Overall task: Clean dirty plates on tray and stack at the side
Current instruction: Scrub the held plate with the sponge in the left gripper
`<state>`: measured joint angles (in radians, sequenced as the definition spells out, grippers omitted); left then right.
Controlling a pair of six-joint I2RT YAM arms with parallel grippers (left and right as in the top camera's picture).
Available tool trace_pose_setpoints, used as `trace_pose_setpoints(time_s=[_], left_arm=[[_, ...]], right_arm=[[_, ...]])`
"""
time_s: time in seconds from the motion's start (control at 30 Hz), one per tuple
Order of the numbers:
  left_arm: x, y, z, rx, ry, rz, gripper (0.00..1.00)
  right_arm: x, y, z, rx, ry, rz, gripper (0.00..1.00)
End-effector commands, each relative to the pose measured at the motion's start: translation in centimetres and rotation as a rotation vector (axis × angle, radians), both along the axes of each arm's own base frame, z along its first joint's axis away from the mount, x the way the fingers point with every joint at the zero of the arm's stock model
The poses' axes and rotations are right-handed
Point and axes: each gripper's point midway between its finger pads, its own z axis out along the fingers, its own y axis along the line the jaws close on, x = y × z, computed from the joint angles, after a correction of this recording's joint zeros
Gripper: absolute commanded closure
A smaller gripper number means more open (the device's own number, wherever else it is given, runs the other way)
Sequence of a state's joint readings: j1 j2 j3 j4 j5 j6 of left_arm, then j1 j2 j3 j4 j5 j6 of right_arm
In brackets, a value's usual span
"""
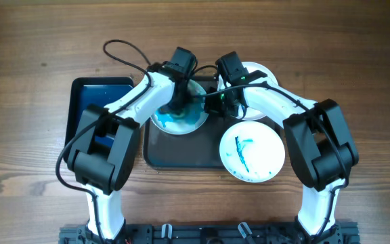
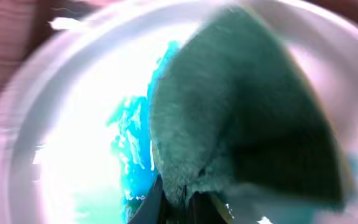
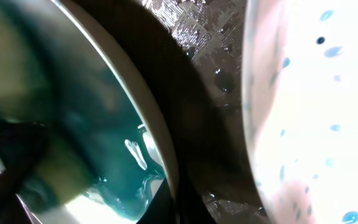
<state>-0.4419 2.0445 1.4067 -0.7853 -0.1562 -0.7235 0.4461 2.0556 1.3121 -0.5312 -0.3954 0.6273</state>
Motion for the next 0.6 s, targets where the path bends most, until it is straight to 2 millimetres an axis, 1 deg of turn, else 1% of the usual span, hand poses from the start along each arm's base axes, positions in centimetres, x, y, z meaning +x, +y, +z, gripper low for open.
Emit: trace_pose_setpoints(time_s=[0.0,0.03,0.07,0.1,0.13,0.2,0.23,0.3,0.33,0.37,0.4,0.47,0.53,0.57], left_arm=[[-1.5,5.4,-0.2,0.251,0.016,0.129,0.96],[-2.9,4.0,-0.7,0.174,0.093,0.106,0.96],[-4.1,2.0,-1.2,0.07,0.167,0.071,0.96],[-5.6,-1.6,-1.4,-0.112,0.256,-0.031,0.96],[-6.8,-5.5,-0.8,-0.306,0.308,-0.171,0.96],[-8.1,-9.2,0.4,-0.487,0.34,-0.334,0.96],[-8.4,-9.9,0.5,-0.508,0.334,-0.379,0.96],[-7.3,-10.7,0.6,-0.515,0.266,-0.452,0.96],[-6.1,-11.1,0.6,-0.516,0.212,-0.467,0.96],[-4.6,-11.4,0.7,-0.514,0.15,-0.444,0.96],[-3.4,-11.2,0.5,-0.487,0.109,-0.395,0.96],[-1.9,-10.3,0.2,-0.423,0.056,-0.326,0.96],[-1.1,-9.4,0.1,-0.39,0.036,-0.286,0.96],[-0.6,-8.4,0.0,-0.363,0.027,-0.255,0.96]], right_arm=[[0.3,-0.1,-0.6,-0.008,0.008,-0.008,0.96],[0.3,-0.1,-0.6,-0.008,0.008,-0.007,0.96],[0.3,-0.1,-0.6,-0.008,0.008,-0.007,0.96],[0.3,-0.1,-0.6,-0.008,0.008,-0.008,0.96],[0.3,-0.1,-0.6,-0.008,0.008,-0.008,0.96],[0.3,-0.1,-0.6,-0.008,0.008,-0.008,0.96],[0.3,-0.1,-0.6,-0.008,0.009,-0.008,0.96],[0.3,-0.1,-0.6,-0.008,0.008,-0.008,0.96],[0.3,-0.1,-0.6,-0.008,0.009,-0.008,0.96],[0.3,-0.1,-0.6,-0.008,0.008,-0.008,0.96],[0.3,-0.1,-0.6,-0.008,0.008,-0.008,0.96],[0.3,-0.1,-0.6,-0.008,0.008,-0.008,0.96],[0.3,-0.1,-0.6,-0.008,0.008,-0.008,0.96],[0.3,-0.1,-0.6,-0.008,0.008,-0.008,0.96]])
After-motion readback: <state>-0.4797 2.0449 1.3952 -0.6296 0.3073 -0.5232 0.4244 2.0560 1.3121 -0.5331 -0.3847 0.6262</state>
